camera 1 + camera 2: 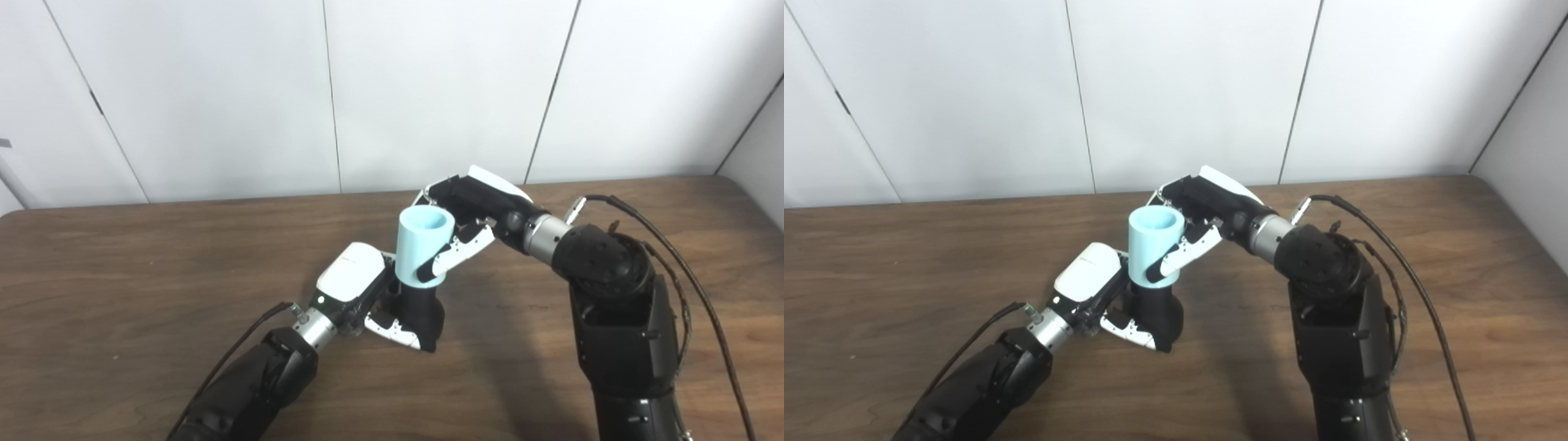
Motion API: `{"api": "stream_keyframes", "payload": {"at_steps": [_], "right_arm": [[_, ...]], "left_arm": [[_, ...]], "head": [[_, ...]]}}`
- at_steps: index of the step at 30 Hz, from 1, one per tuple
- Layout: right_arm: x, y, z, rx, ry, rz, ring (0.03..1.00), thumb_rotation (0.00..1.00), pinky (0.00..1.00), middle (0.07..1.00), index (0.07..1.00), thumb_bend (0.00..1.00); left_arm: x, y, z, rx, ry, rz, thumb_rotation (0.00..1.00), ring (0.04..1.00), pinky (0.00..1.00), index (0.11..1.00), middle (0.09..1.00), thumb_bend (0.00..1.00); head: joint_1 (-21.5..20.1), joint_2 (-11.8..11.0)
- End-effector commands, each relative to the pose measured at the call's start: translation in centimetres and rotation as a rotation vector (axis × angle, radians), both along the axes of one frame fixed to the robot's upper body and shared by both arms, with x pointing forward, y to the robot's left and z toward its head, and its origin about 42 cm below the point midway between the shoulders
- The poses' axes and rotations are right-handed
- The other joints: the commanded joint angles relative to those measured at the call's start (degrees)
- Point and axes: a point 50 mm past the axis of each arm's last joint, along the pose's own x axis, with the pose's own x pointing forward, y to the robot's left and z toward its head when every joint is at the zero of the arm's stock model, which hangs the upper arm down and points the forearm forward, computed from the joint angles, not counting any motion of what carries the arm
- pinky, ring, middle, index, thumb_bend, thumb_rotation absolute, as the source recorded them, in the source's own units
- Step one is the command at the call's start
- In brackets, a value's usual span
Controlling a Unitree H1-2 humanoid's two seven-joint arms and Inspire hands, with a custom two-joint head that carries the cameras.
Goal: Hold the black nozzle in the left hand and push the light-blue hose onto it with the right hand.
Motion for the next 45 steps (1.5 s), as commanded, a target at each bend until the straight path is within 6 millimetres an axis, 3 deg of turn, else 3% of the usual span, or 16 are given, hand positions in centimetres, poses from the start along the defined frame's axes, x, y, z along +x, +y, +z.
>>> {"api": "stream_keyframes", "payload": {"at_steps": [1, 10, 21, 33, 45], "right_arm": [[0.1, -0.1, 0.3, -0.005, -0.013, 0.011, 0.334, 0.0, 0.26, 0.426, 0.506, 0.53], [-0.3, -0.1, 0.1, -0.031, -0.019, 0.017, 0.377, 0.0, 0.31, 0.451, 0.499, 0.53], [-1.2, -1.5, 1.2, -0.154, -0.159, 0.168, 0.362, 0.0, 0.31, 0.437, 0.515, 0.53], [-1.3, -2.2, -1.7, -0.176, -0.285, 0.18, 0.391, 0.0, 0.33, 0.478, 0.484, 0.53], [-1.1, -0.1, -2.1, -0.242, -0.422, 0.24, 0.379, 0.0, 0.29, 0.473, 0.516, 0.52]], "left_arm": [[-4.8, 1.0, -7.3, 0.166, 0.19, 0.009, 0.0, 0.386, 0.28, 0.506, 0.401, 0.52], [-4.8, 1.2, -7.2, 0.168, 0.187, 0.007, 0.0, 0.384, 0.28, 0.505, 0.398, 0.52], [-4.6, 1.5, -7.1, 0.177, 0.186, 0.015, 0.0, 0.403, 0.3, 0.506, 0.406, 0.52], [-4.8, 1.8, -6.9, 0.17, 0.2, 0.024, 0.0, 0.384, 0.29, 0.506, 0.403, 0.52], [-4.8, 1.8, -6.8, 0.175, 0.193, 0.021, 0.0, 0.402, 0.31, 0.506, 0.408, 0.52]], "head": [[0.0, 0.3], [0.1, 1.0], [-0.3, 1.5], [-0.1, 2.3], [0.0, 3.0]]}}
